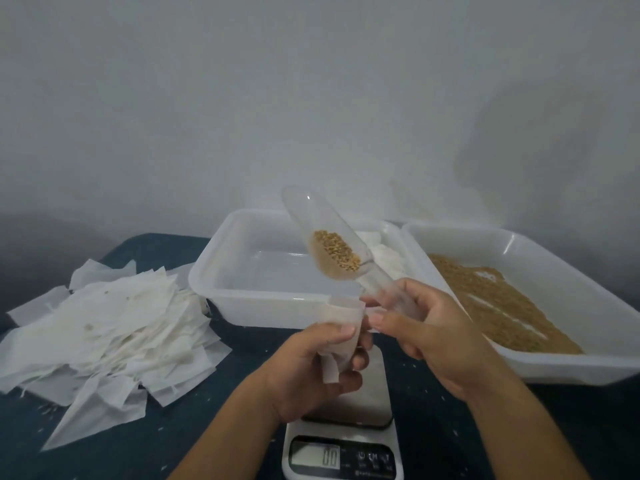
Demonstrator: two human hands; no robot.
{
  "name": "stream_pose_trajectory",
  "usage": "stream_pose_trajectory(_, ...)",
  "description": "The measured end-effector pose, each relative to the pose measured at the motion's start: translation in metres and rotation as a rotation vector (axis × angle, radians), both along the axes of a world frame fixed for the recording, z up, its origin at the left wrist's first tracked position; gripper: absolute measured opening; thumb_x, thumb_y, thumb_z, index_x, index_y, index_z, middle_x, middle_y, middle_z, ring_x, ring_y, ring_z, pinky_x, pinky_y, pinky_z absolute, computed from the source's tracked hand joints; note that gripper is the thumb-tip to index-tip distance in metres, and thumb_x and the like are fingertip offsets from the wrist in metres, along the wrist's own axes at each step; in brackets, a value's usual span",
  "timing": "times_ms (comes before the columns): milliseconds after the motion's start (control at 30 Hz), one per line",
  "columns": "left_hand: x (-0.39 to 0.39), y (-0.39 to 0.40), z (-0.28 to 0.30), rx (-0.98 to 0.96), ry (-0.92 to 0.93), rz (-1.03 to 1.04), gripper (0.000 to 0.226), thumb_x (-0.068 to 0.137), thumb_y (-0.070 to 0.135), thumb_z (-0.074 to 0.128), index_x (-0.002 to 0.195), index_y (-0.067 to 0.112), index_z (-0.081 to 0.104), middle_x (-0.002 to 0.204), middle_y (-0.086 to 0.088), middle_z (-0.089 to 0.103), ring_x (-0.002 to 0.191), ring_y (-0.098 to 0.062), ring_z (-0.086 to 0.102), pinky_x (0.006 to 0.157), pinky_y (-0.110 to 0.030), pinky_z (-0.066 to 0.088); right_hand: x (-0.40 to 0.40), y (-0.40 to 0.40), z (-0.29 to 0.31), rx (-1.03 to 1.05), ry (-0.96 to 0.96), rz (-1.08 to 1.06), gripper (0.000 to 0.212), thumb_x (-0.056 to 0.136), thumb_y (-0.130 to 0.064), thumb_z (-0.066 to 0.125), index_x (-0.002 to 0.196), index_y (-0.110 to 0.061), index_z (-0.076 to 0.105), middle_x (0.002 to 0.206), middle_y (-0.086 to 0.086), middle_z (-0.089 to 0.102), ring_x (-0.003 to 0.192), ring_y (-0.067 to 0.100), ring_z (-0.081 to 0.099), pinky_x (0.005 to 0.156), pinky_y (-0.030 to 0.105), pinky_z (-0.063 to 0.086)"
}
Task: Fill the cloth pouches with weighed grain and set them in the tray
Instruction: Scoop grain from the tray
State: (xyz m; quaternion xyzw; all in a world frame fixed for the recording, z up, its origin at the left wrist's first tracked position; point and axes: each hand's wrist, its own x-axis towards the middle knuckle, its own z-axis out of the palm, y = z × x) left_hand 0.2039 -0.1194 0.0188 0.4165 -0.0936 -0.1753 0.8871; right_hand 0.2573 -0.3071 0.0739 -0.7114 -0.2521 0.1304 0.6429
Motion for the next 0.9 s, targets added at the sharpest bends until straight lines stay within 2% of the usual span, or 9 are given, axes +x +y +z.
stream_pose_trajectory(33, 0.0, -0.001, 0.0, 0.01, -0.005, -0.012, 0.038, 0.071, 0.031, 0.088, 0.102, 0.014, 0.073, 0.093, -0.005, 0.061, 0.074, -0.014, 0.056, 0.06, -0.024, 0.046, -0.001, 0.003, -0.001, -0.002, -0.009, 0.034, 0.026, 0.076, -0.03, 0.085, 0.093, -0.017, 0.071, 0.086, 0.004, 0.077, 0.048, 0.002, 0.052, 0.044, 0.015, 0.037)
stream_pose_trajectory(100, -0.001, -0.002, 0.0, 0.032, -0.017, -0.036, 0.038, 0.072, 0.033, 0.089, 0.1, 0.014, 0.071, 0.094, -0.005, 0.06, 0.075, -0.014, 0.056, 0.061, -0.023, 0.045, -0.001, 0.008, -0.004, -0.023, -0.05, 0.054, 0.014, 0.084, -0.022, 0.083, 0.087, -0.021, 0.07, 0.072, 0.01, 0.073, 0.051, 0.008, 0.06, 0.045, 0.016, 0.039)
stream_pose_trajectory(200, -0.002, -0.004, 0.001, 0.063, -0.035, -0.068, 0.039, 0.073, 0.035, 0.088, 0.102, 0.015, 0.073, 0.096, -0.004, 0.063, 0.079, -0.014, 0.059, 0.066, -0.024, 0.045, -0.001, 0.011, -0.01, -0.001, -0.083, 0.002, 0.017, 0.086, -0.016, 0.084, 0.085, -0.018, 0.067, 0.068, 0.01, 0.07, 0.054, 0.02, 0.064, 0.048, 0.021, 0.045)
stream_pose_trajectory(300, -0.001, -0.007, 0.001, 0.142, -0.084, -0.05, 0.048, 0.077, 0.039, 0.084, 0.118, 0.017, 0.073, 0.113, -0.007, 0.068, 0.101, -0.019, 0.067, 0.082, -0.03, 0.053, -0.003, 0.007, -0.011, 0.062, -0.136, -0.066, 0.02, 0.084, -0.015, 0.085, 0.08, -0.022, 0.067, 0.068, -0.003, 0.067, 0.056, 0.008, 0.062, 0.05, 0.018, 0.047)
stream_pose_trajectory(400, 0.004, -0.005, -0.001, 0.265, -0.163, 0.052, 0.052, 0.083, 0.038, 0.078, 0.131, 0.022, 0.068, 0.132, -0.009, 0.066, 0.127, -0.027, 0.062, 0.1, -0.038, 0.052, -0.003, 0.001, -0.013, 0.08, -0.204, -0.144, 0.02, 0.083, -0.016, 0.085, 0.078, -0.024, 0.066, 0.066, -0.009, 0.064, 0.054, -0.001, 0.056, 0.05, 0.013, 0.045)
stream_pose_trajectory(567, 0.007, -0.008, -0.004, 0.462, -0.219, 0.334, 0.028, 0.094, 0.035, 0.068, 0.115, 0.02, 0.079, 0.118, -0.01, 0.075, 0.114, -0.029, 0.07, 0.104, -0.046, 0.054, -0.002, -0.006, -0.017, 0.041, -0.266, -0.25, 0.02, 0.085, -0.017, 0.085, 0.081, -0.023, 0.066, 0.066, -0.01, 0.064, 0.053, -0.002, 0.054, 0.051, 0.012, 0.043)
stream_pose_trajectory(633, 0.007, -0.01, -0.006, 0.548, -0.228, 0.413, 0.027, 0.096, 0.037, 0.064, 0.112, 0.023, 0.08, 0.114, -0.008, 0.078, 0.111, -0.029, 0.072, 0.102, -0.044, 0.056, 0.0, -0.008, -0.021, 0.049, -0.259, -0.269, 0.02, 0.084, -0.017, 0.085, 0.081, -0.022, 0.065, 0.065, -0.011, 0.063, 0.053, -0.002, 0.054, 0.051, 0.012, 0.042)
stream_pose_trajectory(767, 0.007, -0.013, -0.007, 0.512, -0.226, 0.476, 0.027, 0.095, 0.038, 0.065, 0.112, 0.022, 0.08, 0.112, -0.007, 0.078, 0.107, -0.024, 0.074, 0.091, -0.032, 0.059, 0.002, -0.009, -0.027, 0.051, -0.246, -0.286, 0.021, 0.086, -0.022, 0.084, 0.081, -0.026, 0.065, 0.068, -0.012, 0.064, 0.054, -0.001, 0.055, 0.049, 0.013, 0.043)
stream_pose_trajectory(900, 0.009, -0.016, -0.009, 0.485, -0.198, 0.483, 0.028, 0.096, 0.036, 0.065, 0.113, 0.019, 0.079, 0.112, -0.01, 0.077, 0.105, -0.025, 0.073, 0.094, -0.041, 0.059, 0.003, -0.007, -0.03, 0.064, -0.253, -0.315, 0.021, 0.085, -0.022, 0.084, 0.085, -0.025, 0.064, 0.074, -0.009, 0.07, 0.061, 0.0, 0.061, 0.053, 0.013, 0.046)
